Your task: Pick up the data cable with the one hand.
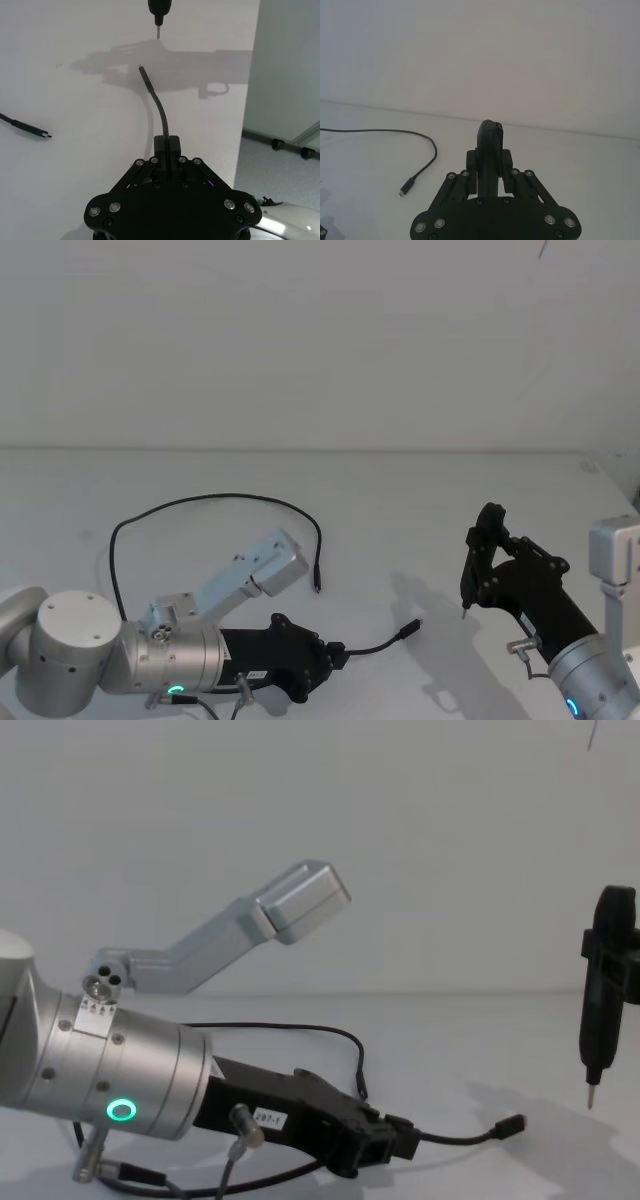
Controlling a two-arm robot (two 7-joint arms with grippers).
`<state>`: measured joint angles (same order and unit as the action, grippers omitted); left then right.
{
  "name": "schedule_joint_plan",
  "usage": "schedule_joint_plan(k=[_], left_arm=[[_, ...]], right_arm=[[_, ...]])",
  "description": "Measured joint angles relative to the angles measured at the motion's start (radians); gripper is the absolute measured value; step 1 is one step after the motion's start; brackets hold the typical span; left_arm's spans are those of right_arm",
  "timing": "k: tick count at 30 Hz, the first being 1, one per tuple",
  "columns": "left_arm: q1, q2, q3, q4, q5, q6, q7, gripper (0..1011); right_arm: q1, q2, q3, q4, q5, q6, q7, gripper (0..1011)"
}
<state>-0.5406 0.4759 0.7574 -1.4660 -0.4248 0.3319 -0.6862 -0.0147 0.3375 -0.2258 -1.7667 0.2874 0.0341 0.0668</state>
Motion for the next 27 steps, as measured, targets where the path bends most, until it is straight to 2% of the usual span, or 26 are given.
schedule_joint_plan(k=[27], left_arm=[[0.008,0.027,-0.041,-0.054,-0.049,-0.036,0.035,40]], right_arm=[[0.004,-0.007,0.000,0.000,-0.001,-0.014,0.004,279]])
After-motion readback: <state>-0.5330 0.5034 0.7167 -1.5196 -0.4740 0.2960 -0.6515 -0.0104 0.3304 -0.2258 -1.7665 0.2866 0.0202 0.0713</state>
